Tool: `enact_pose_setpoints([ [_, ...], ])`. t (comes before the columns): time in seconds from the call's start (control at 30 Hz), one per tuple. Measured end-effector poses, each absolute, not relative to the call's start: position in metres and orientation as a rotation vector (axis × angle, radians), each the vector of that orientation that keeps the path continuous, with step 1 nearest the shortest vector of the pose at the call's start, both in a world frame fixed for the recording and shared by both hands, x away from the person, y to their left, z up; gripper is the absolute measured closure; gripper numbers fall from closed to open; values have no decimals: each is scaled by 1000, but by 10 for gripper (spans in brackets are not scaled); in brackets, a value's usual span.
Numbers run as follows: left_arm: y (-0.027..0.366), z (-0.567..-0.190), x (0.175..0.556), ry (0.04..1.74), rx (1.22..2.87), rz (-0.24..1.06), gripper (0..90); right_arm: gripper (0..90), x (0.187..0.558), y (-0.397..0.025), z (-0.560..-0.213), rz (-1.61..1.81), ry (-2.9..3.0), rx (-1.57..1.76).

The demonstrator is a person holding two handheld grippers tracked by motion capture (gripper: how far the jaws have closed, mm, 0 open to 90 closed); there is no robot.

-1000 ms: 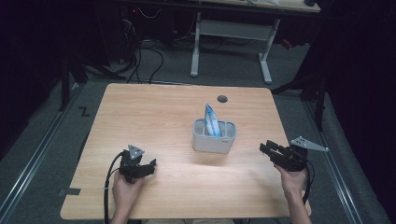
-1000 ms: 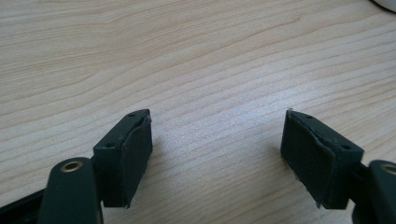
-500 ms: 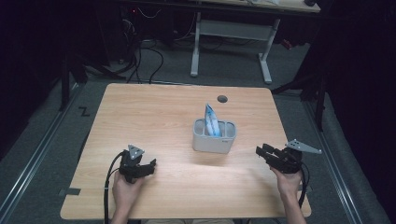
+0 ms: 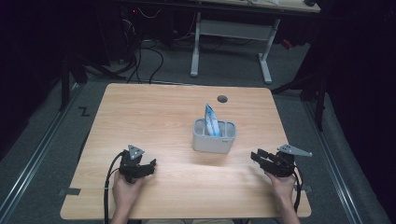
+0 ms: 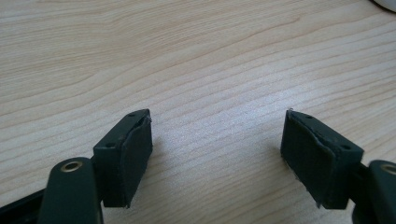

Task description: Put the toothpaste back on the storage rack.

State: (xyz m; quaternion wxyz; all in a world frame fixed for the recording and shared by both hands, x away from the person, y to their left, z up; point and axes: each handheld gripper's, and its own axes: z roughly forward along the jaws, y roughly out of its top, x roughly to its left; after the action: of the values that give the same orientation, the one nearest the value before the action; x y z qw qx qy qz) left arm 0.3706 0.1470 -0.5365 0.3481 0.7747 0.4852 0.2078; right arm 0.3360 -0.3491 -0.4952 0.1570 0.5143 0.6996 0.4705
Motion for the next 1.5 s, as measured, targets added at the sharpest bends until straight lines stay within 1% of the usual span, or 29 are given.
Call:
enact_pose_setpoints([
  [0.73,147,-536,371,1258,2009,538,253,545,341,-334,-516,1222,2072,1471],
  [1.13,147,-536,371,1258,2008,538,253,510,345,-326,-527,1072,2097,1435],
  [1.37,147,-536,371,1258,2009,538,253,494,346,-324,-529,1042,2097,1436],
  [1.5,147,-536,371,1258,2009,538,253,468,346,-323,-529,1045,2100,1455],
])
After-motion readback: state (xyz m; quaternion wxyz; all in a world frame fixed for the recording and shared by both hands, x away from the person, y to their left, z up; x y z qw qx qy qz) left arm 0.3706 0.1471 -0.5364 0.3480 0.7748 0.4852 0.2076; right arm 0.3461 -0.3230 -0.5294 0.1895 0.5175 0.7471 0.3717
